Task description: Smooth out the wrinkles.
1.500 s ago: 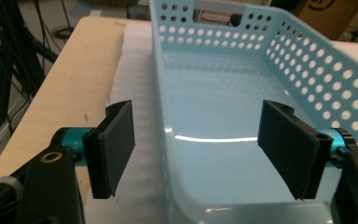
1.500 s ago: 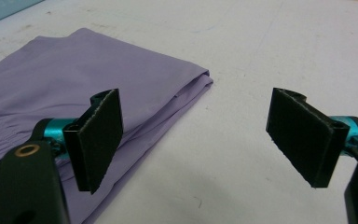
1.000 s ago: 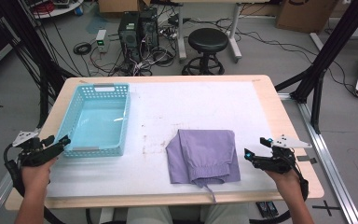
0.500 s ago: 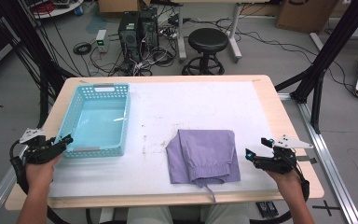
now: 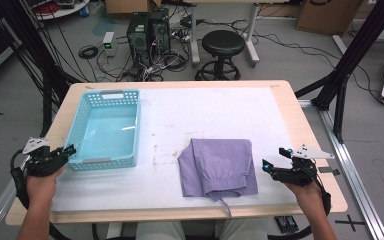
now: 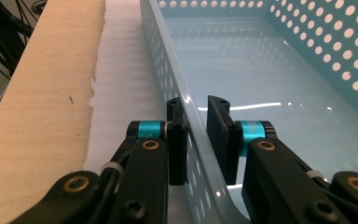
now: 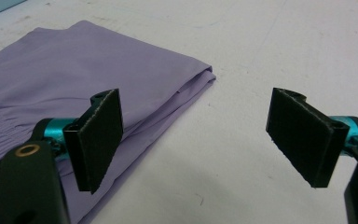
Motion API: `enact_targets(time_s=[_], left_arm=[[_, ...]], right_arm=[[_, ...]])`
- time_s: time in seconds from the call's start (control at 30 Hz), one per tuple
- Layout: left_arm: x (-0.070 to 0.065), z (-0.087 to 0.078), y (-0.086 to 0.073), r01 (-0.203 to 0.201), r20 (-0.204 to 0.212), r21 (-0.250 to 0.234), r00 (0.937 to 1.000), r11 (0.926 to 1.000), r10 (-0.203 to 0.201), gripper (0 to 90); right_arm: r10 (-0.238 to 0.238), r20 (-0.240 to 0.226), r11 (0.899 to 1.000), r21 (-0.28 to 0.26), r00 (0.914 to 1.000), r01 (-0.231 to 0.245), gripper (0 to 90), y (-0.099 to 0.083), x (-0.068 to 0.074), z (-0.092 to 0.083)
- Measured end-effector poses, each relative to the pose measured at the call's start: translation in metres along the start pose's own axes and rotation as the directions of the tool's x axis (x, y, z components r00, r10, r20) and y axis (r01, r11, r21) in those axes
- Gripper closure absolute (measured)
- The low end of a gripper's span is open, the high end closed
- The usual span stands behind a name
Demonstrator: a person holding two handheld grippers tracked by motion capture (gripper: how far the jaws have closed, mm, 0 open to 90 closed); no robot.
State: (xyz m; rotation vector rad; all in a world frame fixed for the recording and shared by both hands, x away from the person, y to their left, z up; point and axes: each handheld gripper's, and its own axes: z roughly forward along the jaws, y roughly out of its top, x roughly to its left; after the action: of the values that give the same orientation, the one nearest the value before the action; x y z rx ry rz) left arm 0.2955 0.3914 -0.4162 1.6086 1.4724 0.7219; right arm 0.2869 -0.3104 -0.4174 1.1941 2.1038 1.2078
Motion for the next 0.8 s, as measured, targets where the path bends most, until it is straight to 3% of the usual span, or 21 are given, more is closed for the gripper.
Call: enact_targets(time_s=[0.07,0.1,0.13,0.23,0.3,0.37,0.47,0.57,0.7,0.8], left_arm=[[0.000,0.001,-0.001,0.008,0.008,-0.004,0.9999,1.0000,-0.008,76.5],[0.000,0.001,-0.001,0.010,-0.005,-0.003,0.9999,0.9999,-0.010,70.8],[-0.001,0.001,-0.001,0.031,-0.015,-0.009,0.9994,0.9995,-0.031,58.9],[-0.004,0.000,-0.002,0.034,0.008,-0.047,0.9994,0.9983,-0.034,57.2],[-0.006,-0.003,-0.001,0.025,-0.035,-0.070,0.9990,0.9972,-0.028,56.2],[-0.007,-0.008,0.002,0.050,-0.053,-0.111,0.9970,0.9926,-0.056,49.2],[-0.017,-0.015,0.008,0.073,-0.009,-0.175,0.9971,0.9818,-0.076,46.0],[-0.036,-0.018,0.009,0.054,0.058,-0.211,0.9974,0.9760,-0.043,44.7],[-0.064,-0.016,0.008,0.035,0.137,-0.236,0.9905,0.9710,-0.003,44.1],[-0.073,-0.012,0.010,0.019,0.134,-0.234,0.9908,0.9721,0.013,44.1]], right_arm=[[0.000,0.000,1.000,0.001,1.0000,0.000,18.9,0.000,0.000,0.000],[-0.001,0.000,1.000,0.001,1.0000,0.001,18.9,0.000,0.000,0.000],[-0.002,0.000,1.000,0.001,1.0000,0.002,18.9,0.000,0.000,0.000],[0.000,0.000,1.000,0.000,1.0000,0.000,18.9,0.000,-0.001,0.000],[0.002,0.001,1.000,0.000,1.0000,-0.002,19.0,-0.001,-0.001,-0.001],[0.001,0.002,1.000,-0.002,1.0000,-0.001,19.0,0.000,-0.001,-0.001],[0.003,0.000,1.000,-0.003,1.0000,-0.003,19.0,0.000,-0.001,-0.001],[0.001,-0.004,1.000,-0.001,1.0000,-0.001,18.9,0.000,0.000,0.000],[0.000,-0.009,1.000,-0.004,1.0000,0.000,18.9,0.001,0.000,0.001],[0.001,-0.012,1.000,-0.007,0.9999,-0.001,18.9,0.001,0.000,0.000]])
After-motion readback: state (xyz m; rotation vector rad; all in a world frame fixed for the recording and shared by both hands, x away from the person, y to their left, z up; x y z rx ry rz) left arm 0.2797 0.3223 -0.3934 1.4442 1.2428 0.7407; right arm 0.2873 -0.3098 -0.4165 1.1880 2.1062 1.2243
